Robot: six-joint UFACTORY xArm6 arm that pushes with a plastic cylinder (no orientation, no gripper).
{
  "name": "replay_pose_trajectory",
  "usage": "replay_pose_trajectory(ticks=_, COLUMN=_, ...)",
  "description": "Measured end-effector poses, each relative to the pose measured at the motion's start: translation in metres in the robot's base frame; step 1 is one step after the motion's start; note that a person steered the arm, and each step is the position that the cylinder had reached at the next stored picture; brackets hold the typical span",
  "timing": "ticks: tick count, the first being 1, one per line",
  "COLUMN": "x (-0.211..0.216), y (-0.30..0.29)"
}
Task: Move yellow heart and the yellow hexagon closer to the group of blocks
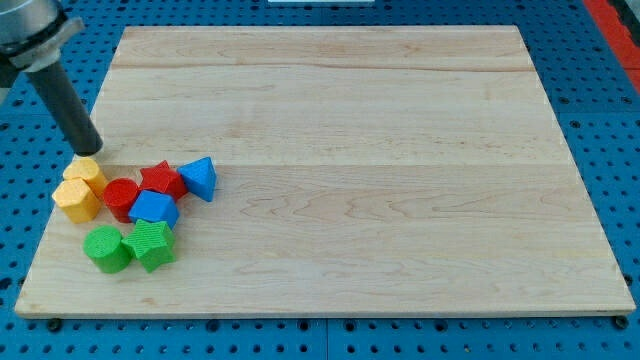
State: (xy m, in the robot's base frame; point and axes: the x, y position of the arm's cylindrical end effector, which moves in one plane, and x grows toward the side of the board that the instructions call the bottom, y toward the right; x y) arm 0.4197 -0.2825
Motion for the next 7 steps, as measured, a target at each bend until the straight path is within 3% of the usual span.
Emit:
replay_pose_trajectory(ticks=3, x=0.074, y=-0.005)
replay_pose_trajectory(ticks=5, x=0.093, y=0.025)
replay_pose_trajectory(ticks=7, x=0.096, y=-0.022)
